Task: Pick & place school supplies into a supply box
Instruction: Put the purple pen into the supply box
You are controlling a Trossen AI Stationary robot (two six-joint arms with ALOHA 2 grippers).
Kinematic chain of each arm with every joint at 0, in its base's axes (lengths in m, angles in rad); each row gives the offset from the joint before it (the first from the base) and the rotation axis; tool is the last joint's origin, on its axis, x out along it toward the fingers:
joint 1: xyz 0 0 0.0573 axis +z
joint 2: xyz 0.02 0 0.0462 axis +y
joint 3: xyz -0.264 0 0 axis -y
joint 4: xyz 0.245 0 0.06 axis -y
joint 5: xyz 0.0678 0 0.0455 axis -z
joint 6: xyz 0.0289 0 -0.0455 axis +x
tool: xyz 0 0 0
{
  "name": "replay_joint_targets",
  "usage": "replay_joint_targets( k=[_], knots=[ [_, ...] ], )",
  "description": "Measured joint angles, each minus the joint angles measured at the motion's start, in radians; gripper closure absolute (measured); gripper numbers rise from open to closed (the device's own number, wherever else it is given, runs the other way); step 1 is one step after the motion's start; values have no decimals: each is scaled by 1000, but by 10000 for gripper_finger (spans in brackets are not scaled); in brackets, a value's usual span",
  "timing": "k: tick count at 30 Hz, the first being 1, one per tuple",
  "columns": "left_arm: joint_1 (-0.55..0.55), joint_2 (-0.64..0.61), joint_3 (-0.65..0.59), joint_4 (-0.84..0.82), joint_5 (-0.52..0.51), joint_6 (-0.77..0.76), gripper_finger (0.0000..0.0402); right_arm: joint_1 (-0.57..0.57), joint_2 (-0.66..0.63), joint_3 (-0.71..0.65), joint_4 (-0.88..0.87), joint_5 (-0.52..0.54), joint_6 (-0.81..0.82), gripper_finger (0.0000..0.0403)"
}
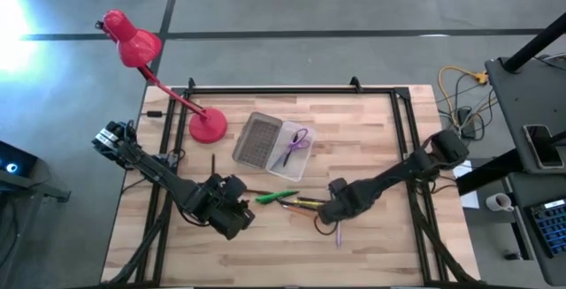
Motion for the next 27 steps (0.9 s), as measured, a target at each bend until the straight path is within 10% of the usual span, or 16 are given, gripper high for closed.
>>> replay_joint_targets(
  k=[11, 27],
  knots=[
    [-2, 0, -28, 7, 2, 0, 254, 93, 2, 12, 8, 0, 230, 302],
    [-32, 0, -32, 14, 4, 0, 254, 110, -3, -39, 46, 72, 145, 383]
  ],
)
